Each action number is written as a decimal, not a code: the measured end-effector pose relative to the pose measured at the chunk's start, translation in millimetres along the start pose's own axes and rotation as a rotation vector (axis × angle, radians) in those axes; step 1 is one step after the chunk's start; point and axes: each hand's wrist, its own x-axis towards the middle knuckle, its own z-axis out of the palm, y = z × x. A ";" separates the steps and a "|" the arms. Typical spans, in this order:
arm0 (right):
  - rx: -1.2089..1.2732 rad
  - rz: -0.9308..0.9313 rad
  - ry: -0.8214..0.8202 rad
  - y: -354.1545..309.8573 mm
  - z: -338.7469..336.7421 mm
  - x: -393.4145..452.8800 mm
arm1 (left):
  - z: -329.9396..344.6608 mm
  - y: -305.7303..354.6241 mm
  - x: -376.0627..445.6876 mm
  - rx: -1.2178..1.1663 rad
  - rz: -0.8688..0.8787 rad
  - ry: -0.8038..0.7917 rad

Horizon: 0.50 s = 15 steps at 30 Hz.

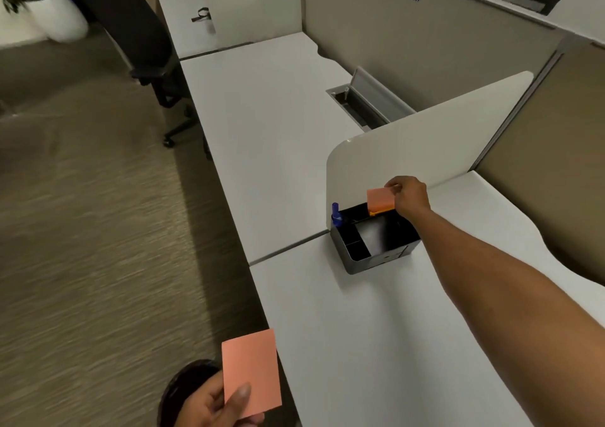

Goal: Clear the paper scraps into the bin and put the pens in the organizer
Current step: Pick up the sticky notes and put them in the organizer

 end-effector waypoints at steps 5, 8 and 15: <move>0.097 0.080 0.016 9.2 7.6 3.1 | 6.3 -5.0 0.0 0.008 -0.010 -0.016; 0.234 0.146 0.178 8.0 6.5 -2.9 | 6.7 -2.9 0.9 0.007 -0.021 -0.031; 0.399 -0.091 -0.093 -12.9 25.4 -128.3 | 23.4 8.7 5.2 -0.010 -0.029 -0.061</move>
